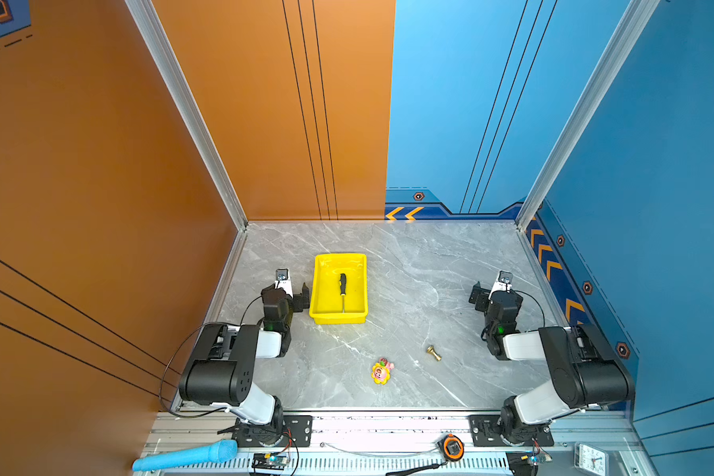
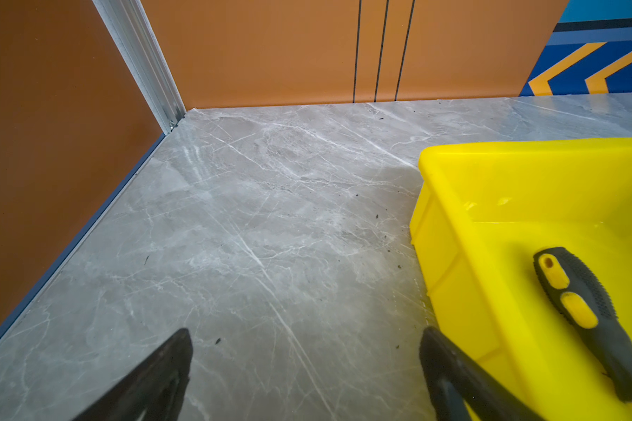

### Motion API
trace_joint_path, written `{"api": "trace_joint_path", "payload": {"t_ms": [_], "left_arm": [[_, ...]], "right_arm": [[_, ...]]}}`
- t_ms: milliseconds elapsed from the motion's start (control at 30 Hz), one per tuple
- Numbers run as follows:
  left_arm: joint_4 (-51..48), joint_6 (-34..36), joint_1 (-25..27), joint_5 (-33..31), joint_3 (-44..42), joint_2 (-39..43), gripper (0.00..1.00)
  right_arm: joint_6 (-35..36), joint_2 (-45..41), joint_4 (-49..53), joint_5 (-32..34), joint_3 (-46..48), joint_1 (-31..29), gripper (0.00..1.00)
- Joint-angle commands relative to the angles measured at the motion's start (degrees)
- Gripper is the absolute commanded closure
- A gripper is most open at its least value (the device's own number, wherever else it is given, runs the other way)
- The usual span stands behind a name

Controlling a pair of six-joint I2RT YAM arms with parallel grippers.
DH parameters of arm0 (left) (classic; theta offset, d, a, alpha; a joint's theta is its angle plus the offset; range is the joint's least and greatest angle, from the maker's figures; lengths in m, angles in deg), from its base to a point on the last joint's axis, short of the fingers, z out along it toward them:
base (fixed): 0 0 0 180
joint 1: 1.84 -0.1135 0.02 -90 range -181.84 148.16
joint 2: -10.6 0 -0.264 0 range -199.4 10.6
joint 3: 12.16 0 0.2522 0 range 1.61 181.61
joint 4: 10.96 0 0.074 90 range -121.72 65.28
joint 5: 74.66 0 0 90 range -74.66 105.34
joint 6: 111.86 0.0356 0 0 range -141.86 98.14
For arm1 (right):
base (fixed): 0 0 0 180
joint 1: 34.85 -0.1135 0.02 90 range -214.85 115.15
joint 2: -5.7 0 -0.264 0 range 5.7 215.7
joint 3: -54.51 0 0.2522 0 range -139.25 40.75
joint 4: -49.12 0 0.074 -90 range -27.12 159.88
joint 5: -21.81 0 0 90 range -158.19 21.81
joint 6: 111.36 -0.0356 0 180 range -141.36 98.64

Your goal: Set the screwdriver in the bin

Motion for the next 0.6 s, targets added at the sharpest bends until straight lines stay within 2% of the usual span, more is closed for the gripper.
{"api": "trace_joint_path", "payload": {"t_ms": [0,567], "left_arm": [[-1.17,1.13,-0.13,1.93,0.99,-0.66,0.02],[-1.26,0.92,-0.40,2.28,1.05,-0.50,0.02]], "right_arm": [[0.73,0.47,-0.81,1.18,-0.73,-0.18,0.00],[0.65,0.46,-0.71,1.08,-0.73,-0.08,0.00]]}}
